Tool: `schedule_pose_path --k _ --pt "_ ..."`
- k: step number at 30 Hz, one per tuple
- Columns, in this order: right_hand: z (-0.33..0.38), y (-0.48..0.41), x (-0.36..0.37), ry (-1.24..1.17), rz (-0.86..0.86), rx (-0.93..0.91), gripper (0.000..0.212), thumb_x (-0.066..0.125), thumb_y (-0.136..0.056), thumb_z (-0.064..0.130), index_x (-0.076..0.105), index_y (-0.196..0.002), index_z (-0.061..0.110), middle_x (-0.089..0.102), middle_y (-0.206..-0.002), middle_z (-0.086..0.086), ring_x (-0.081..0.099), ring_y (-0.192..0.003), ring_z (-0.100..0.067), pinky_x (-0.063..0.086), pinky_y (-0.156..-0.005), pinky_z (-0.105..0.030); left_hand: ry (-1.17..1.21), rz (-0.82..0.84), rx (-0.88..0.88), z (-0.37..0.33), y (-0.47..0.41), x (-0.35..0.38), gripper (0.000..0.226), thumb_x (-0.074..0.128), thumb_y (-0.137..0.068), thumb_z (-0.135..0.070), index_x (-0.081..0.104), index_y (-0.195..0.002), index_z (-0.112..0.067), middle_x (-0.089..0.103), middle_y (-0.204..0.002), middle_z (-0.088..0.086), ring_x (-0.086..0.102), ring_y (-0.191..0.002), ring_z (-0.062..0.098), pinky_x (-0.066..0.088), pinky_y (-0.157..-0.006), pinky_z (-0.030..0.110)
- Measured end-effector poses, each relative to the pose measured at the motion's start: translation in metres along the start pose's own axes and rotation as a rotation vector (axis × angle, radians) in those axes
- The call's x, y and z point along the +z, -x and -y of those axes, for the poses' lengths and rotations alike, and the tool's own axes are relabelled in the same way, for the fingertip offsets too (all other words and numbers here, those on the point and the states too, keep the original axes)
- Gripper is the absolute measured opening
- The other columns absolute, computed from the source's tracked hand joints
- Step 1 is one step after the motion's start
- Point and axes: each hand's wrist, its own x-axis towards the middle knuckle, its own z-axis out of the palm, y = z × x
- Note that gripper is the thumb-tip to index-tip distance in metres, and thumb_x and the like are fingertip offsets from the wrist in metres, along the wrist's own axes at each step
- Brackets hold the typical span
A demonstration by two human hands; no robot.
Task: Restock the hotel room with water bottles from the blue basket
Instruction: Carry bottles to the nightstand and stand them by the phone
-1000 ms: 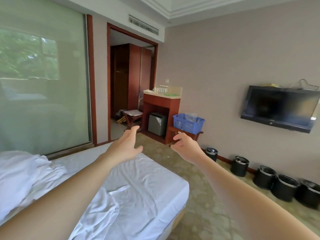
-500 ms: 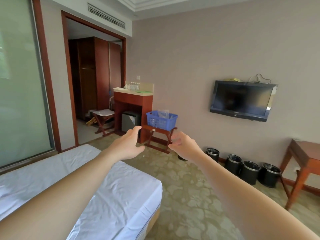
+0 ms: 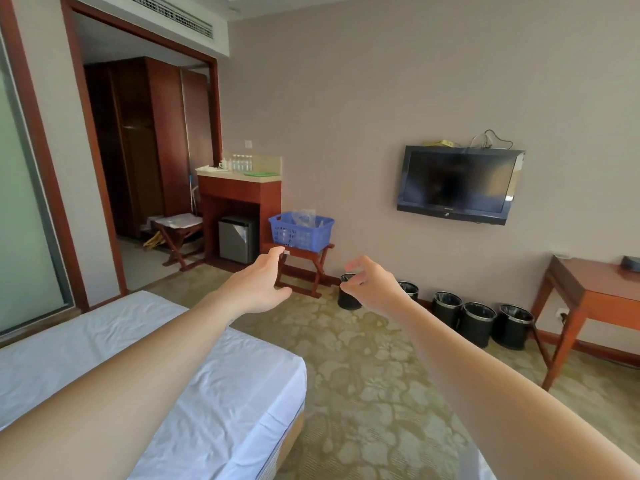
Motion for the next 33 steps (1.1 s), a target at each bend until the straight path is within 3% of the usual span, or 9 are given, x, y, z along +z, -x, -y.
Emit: schedule_pose_path --k 4,10,15,19,24,33 --pt "-0.015 -0.022 -0.005 -0.009 -0.004 0.028 0.044 0.060 -0.094 0.023 0.047 -0.135 0.019 0.066 -0.122 -0.005 0.058 -0.103 -0.019 0.044 -0.075 -0.026 0.029 0.070 0.024 -0.008 -0.032 0.009 0.089 0.062 -0.092 -0.042 0.000 -0.155 -0.029 0.016 -0.163 0.002 0.042 -0.137 0.027 0.039 -0.109 0.047" --pt "-0.037 -0.080 -0.018 0.065 0.082 0.068 0.066 0.069 -0.087 0.032 0.033 -0.141 0.024 0.060 -0.128 -0.006 0.057 -0.114 -0.026 0.048 -0.099 -0.043 0.048 0.138 0.030 -0.005 -0.096 0.012 0.099 0.061 -0.084 -0.063 -0.004 -0.154 -0.039 0.000 -0.165 -0.009 0.015 -0.150 0.024 0.002 -0.118 0.059" --pt "-0.058 -0.130 -0.026 0.052 0.156 0.077 0.101 0.079 -0.080 0.035 0.009 -0.152 0.032 0.040 -0.150 -0.009 0.044 -0.132 -0.029 0.041 -0.104 -0.040 0.010 0.184 0.017 0.005 -0.150 0.023 0.108 0.057 -0.080 -0.074 -0.015 -0.153 -0.040 -0.011 -0.164 -0.011 -0.003 -0.152 0.020 -0.007 -0.115 0.061" --pt "-0.071 -0.169 -0.036 0.129 0.227 0.053 0.121 0.082 -0.074 0.042 -0.009 -0.153 0.038 0.013 -0.164 -0.003 0.021 -0.147 -0.032 0.025 -0.117 -0.050 0.004 0.213 0.010 0.008 -0.194 0.037 0.111 0.055 -0.080 -0.075 -0.022 -0.151 -0.039 -0.018 -0.162 -0.009 -0.014 -0.150 0.020 -0.013 -0.115 0.057" --pt "-0.092 -0.208 -0.050 0.555 0.290 -0.005 0.124 0.076 -0.070 0.062 -0.017 -0.151 0.043 -0.002 -0.166 0.007 0.000 -0.152 -0.032 -0.001 -0.113 -0.071 -0.049 0.313 0.049 0.013 -0.245 0.049 0.111 0.052 -0.079 -0.078 -0.028 -0.148 -0.041 -0.025 -0.160 -0.012 -0.019 -0.149 0.020 -0.018 -0.113 0.058" --pt "-0.133 -0.259 -0.067 0.707 0.333 0.032 0.120 0.072 -0.074 0.064 -0.018 -0.151 0.043 0.000 -0.166 0.004 -0.007 -0.151 -0.032 -0.013 -0.110 -0.071 -0.206 0.383 0.046 0.008 -0.305 0.072 0.112 0.049 -0.079 -0.080 -0.026 -0.149 -0.037 -0.024 -0.161 -0.008 -0.018 -0.149 0.021 -0.019 -0.111 0.060"
